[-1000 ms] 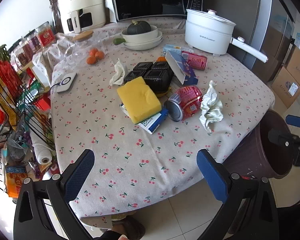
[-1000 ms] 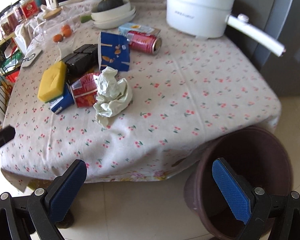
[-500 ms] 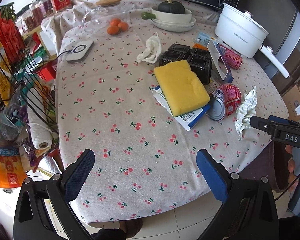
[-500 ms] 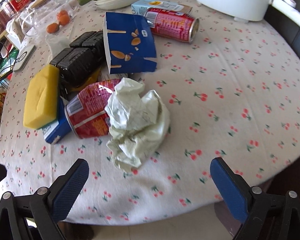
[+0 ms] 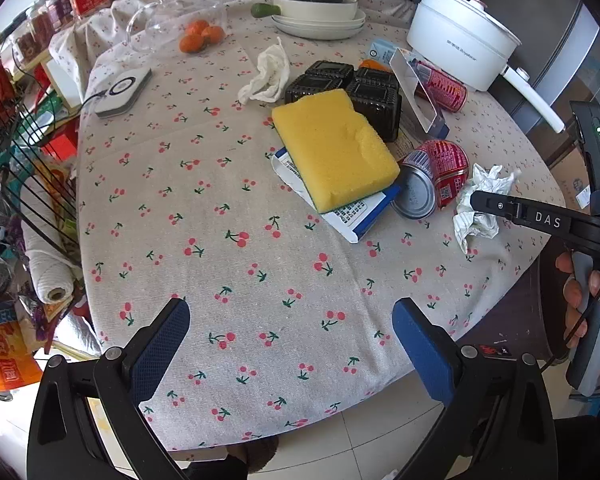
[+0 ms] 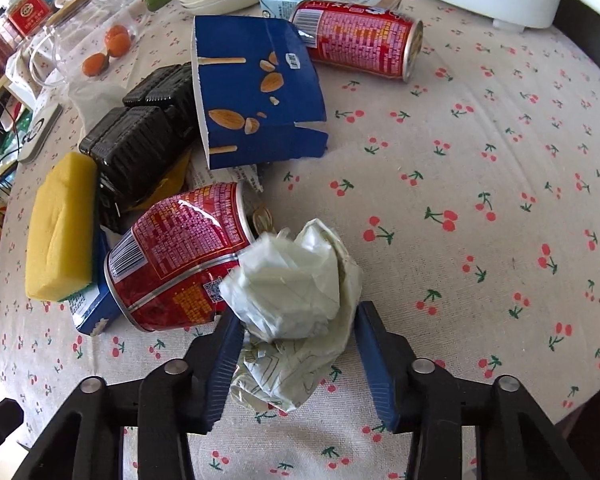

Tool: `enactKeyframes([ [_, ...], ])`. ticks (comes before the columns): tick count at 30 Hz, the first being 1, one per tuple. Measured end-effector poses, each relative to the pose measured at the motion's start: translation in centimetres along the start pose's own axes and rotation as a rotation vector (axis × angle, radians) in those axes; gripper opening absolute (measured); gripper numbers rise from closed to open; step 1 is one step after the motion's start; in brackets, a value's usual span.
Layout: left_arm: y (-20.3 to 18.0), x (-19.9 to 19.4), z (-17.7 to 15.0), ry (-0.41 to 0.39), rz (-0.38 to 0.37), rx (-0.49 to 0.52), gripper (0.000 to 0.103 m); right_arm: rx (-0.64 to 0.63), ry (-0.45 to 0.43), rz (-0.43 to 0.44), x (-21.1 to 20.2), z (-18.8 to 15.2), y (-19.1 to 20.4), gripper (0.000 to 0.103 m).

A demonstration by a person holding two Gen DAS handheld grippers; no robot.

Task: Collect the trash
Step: 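Grasp the crumpled white paper with the right tool while the left tool grasps the yellow sponge, then carry the paper and sponge in both tools over the brown bin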

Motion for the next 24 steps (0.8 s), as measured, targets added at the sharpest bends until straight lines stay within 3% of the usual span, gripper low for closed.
enactKeyframes([
  [5, 0.0, 0.4, 0.7, 0.000, -0.035, -0.026, 0.102, 0.025, 0.011, 0.010, -0.9, -0.4, -0.6, 0.033],
  [11, 0.5, 1.2, 2.9, -0.023, -0.067, -0.110, 0.102, 0.040, -0.009, 0.003, -3.2, -0.7, -2.2, 0.032],
  [17, 0.3, 2.3, 6.2, -0.057, -0.131, -0.269, 0.101, 0.077, -0.041, 0.007, -5.5, -0.6, -4.4, 0.032],
  [24, -1.3, 4.3, 7.8, -0.055, -0.062, -0.309, 0.100, 0.116, -0.052, 0.027, -6.9, -0.9, -6.1, 0.032],
])
Point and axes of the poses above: each gripper's, at about its wrist camera, not at the fingertips, and x roughly the way its jaws point, y to its left, z to its top, the point moved 2 cm from there along x, roughly the way its jaws point, and after that the axes turned 1 degree about x, right-handed, at the moved point
